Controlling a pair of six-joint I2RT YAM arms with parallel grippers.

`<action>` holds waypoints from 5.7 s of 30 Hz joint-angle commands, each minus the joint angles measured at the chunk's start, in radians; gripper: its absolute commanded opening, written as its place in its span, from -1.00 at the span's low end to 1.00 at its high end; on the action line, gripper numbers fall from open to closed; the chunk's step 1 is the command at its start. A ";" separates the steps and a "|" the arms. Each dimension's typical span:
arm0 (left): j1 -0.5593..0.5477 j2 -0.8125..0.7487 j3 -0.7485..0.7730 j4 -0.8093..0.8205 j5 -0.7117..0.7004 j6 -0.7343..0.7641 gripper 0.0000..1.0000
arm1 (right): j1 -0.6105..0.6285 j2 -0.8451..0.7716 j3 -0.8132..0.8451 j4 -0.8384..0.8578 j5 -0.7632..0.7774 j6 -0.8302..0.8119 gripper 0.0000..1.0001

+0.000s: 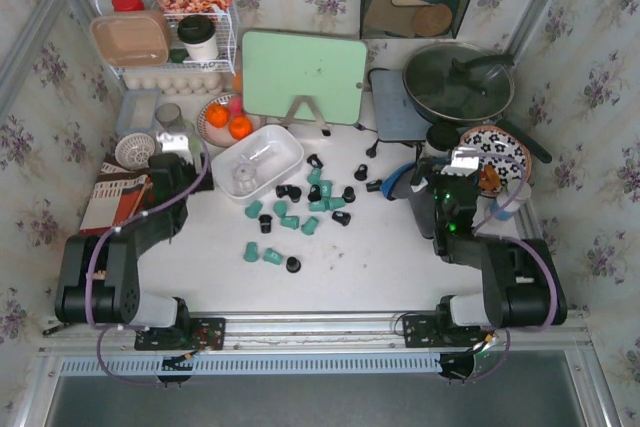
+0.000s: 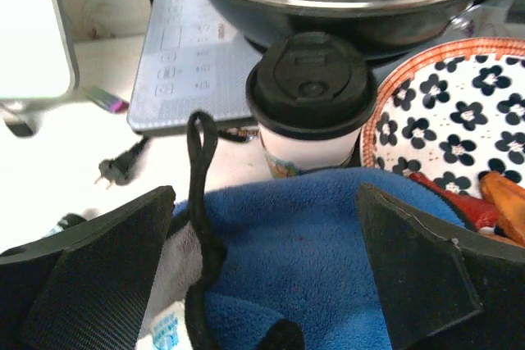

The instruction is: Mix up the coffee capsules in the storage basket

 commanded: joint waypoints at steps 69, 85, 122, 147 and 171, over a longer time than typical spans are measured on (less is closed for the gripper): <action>-0.342 0.258 0.717 -0.972 -0.132 -0.374 0.98 | 0.080 -0.256 0.154 -0.447 -0.063 0.103 1.00; -0.342 0.310 0.736 -0.974 -0.143 -0.443 0.80 | 0.082 -0.252 0.156 -0.447 -0.074 0.101 1.00; -0.358 -0.137 0.472 -0.592 0.164 -0.387 -0.23 | 0.142 -0.332 0.156 -0.476 -0.011 0.053 1.00; -0.492 -0.190 0.137 0.241 0.649 -0.066 -0.32 | 0.405 -0.342 0.180 -0.339 -0.267 0.261 0.97; -0.585 -0.084 0.147 0.388 0.689 0.053 -0.31 | 0.406 -0.172 0.145 -0.043 -0.522 0.680 0.86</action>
